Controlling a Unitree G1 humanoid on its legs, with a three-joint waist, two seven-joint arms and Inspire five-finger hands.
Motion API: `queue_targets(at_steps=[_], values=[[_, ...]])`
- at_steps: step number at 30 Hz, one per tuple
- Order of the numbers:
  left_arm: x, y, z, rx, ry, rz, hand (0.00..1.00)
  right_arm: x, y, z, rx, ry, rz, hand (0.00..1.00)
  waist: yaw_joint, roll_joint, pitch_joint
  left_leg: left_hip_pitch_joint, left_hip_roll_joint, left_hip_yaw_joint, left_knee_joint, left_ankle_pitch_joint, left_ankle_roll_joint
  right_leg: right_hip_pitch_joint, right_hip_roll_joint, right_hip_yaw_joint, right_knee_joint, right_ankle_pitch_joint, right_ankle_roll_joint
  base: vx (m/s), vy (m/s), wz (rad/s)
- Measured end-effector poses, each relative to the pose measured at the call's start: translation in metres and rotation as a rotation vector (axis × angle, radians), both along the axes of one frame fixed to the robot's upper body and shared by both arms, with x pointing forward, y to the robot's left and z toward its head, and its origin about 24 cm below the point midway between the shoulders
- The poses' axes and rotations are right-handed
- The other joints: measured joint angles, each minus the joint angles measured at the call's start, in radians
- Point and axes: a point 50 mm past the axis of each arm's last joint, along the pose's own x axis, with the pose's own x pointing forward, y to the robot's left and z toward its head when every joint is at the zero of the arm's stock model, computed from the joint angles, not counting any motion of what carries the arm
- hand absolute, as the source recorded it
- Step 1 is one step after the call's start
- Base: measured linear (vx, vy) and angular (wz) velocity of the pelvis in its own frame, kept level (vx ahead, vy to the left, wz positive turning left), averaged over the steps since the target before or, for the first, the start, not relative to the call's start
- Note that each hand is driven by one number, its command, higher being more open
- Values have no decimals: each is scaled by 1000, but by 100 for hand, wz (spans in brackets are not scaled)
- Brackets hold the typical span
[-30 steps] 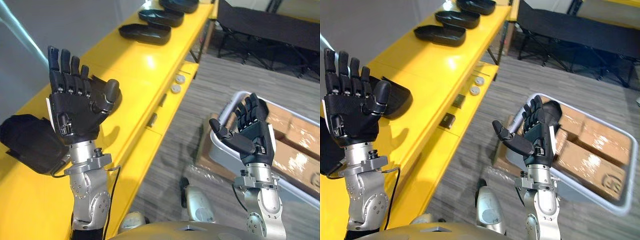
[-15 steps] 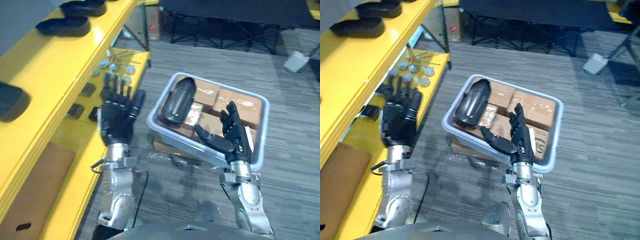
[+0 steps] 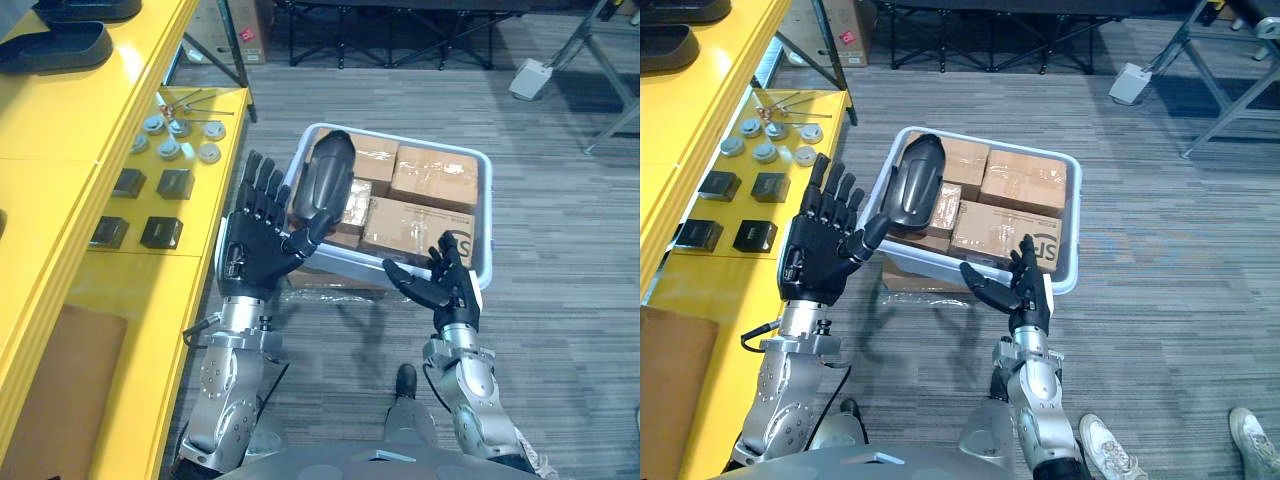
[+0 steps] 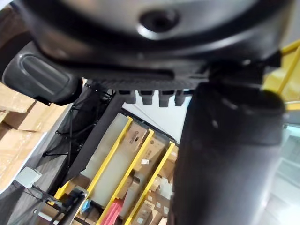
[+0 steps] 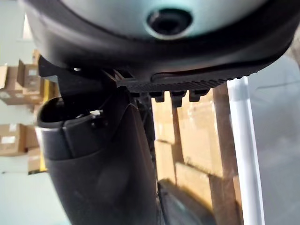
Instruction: Walk over and take three plastic housings, then place them on the shelf
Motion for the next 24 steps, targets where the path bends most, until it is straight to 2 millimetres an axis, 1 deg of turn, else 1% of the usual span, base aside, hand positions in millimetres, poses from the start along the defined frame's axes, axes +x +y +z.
queue_targets(at_steps=[1,2,4,5,7,9,10,11,12,13,16,17,19,20,21,22,24], values=[[1,-2,2,58,-18,4,100,17,-8,8,-7,-25,-66,100,-1,11,13,-31,0,-23,-1,11,-1,-1,2,-25,-19,10,1,-28,-13,42],[2,-3,3,74,-28,3,100,27,-12,15,-9,-46,-99,100,-1,15,24,-44,0,-36,-3,18,-1,-1,3,-37,-27,13,3,-34,-32,49],[6,-11,7,105,-45,-29,100,68,-32,53,-36,-152,-200,100,9,35,83,-77,0,-72,-19,46,-4,-4,9,-69,-48,25,1,-44,-37,41],[7,-12,8,107,-45,-37,100,76,-38,64,-47,-181,-219,100,15,40,98,-84,0,-80,-21,51,-4,-4,10,-75,-49,27,1,-57,-22,28],[8,-23,3,123,-21,-97,100,100,-57,105,-106,-275,-257,100,41,53,135,-113,0,-100,-20,61,-3,-21,12,-84,-50,35,-1,-32,-3,18],[8,-27,-7,145,21,-132,100,110,-67,124,-141,-309,-262,100,53,55,151,-122,-1,-111,-19,68,-2,-22,12,-96,-50,38,-4,10,12,18],[8,-28,-15,162,52,-149,100,116,-73,136,-153,-325,-259,100,57,54,160,-128,-2,-120,-20,70,-2,-22,12,-105,-48,38,-4,32,18,19],[9,-29,-27,190,96,-171,100,123,-80,147,-149,-335,-251,100,72,54,166,-130,-3,-125,-20,71,-2,-22,12,-107,-48,38,-4,42,15,13],[8,-30,-31,196,112,-182,100,125,-82,151,-151,-337,-248,100,80,55,168,-130,-3,-127,-20,71,-2,-22,12,-108,-48,38,-4,46,12,8],[8,-31,-37,209,137,-192,100,130,-86,160,-164,-343,-236,100,87,61,177,-131,-4,-132,-20,71,-2,-20,12,-113,-44,38,-4,35,7,7],[7,-32,-46,217,172,-203,100,139,-90,179,-204,-359,-214,100,95,76,194,-147,-5,-151,-19,74,-1,-20,12,-134,-43,38,-4,14,5,16],[7,-36,-49,217,186,-220,100,143,-93,190,-234,-360,-204,100,110,88,205,-151,-6,-157,-19,76,-1,-21,12,-141,-42,38,-3,3,1,13],[6,-39,-52,215,196,-231,100,149,-93,199,-254,-356,-187,100,113,101,213,-158,-6,-169,-20,82,0,-21,12,-155,-39,37,-4,4,-3,14],[4,-43,-55,212,206,-246,100,153,-93,209,-279,-344,-174,100,120,114,228,-159,-6,-178,-20,87,2,-22,12,-161,-29,37,-4,-4,-4,12],[4,-45,-56,212,211,-252,100,154,-94,213,-287,-338,-171,100,124,120,235,-159,-6,-180,-21,90,3,-22,12,-164,-24,37,-4,-16,-5,8],[2,-49,-61,208,229,-261,100,157,-95,217,-291,-323,-167,100,136,124,240,-160,-7,-182,-22,91,3,-27,10,-169,-18,36,-5,0,0,0],[0,-54,-69,208,267,-273,100,161,-94,218,-294,-281,-160,100,147,124,240,-165,-8,-183,-24,95,3,-38,7,-171,-6,33,-8,-9,-1,3]])
